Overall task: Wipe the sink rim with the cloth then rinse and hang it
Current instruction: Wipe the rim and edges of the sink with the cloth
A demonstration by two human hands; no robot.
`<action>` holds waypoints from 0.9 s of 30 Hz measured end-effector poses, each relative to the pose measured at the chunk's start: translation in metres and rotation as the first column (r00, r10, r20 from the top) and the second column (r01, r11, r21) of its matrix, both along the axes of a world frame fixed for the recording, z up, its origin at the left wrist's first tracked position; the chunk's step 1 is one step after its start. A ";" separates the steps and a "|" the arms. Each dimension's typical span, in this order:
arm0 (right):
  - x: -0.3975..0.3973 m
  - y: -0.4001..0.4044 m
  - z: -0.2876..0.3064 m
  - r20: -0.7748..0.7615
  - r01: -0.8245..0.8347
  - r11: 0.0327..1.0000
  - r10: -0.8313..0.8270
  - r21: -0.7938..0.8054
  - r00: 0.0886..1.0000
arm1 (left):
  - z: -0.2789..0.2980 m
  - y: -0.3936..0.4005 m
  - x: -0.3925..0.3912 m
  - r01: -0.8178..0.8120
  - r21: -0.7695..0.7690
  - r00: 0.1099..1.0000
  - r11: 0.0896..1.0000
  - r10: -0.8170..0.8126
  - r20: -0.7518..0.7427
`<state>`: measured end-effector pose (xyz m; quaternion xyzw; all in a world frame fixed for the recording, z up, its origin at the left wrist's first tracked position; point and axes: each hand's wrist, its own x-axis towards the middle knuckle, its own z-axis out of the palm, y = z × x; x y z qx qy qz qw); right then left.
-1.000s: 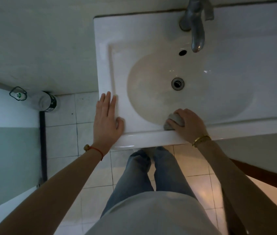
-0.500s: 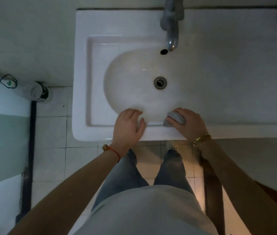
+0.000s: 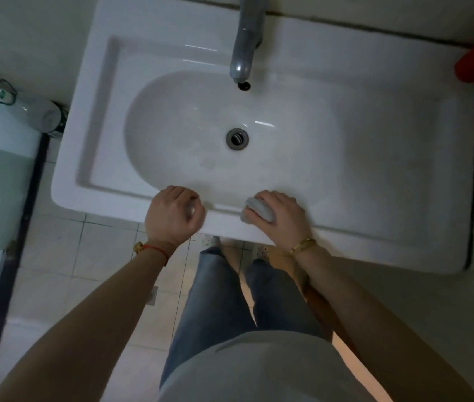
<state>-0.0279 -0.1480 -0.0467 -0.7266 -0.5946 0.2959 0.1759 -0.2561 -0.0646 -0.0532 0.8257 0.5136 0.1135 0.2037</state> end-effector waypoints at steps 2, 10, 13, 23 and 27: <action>0.036 -0.021 0.000 0.010 0.027 1.000 -0.027 0.000 1.000 | 0.000 0.000 0.001 -0.009 0.014 1.000 1.000 0.009 0.010; -0.004 0.004 -0.006 0.069 -0.007 1.000 0.005 0.027 0.998 | -0.003 0.001 0.002 -0.017 0.023 1.000 1.000 0.017 -0.014; -0.041 0.030 -0.008 -0.024 -0.073 0.997 0.072 -0.017 0.997 | -0.004 0.000 0.002 -0.012 0.026 1.000 1.000 0.013 -0.028; 0.070 -0.041 -0.008 0.089 0.060 0.996 -0.066 0.059 0.994 | -0.007 0.001 0.000 -0.005 0.052 1.000 0.999 0.005 -0.001; -0.010 0.012 -0.012 0.068 -0.066 0.998 0.065 0.007 0.996 | -0.008 0.001 0.000 0.001 0.039 1.000 0.999 -0.001 -0.015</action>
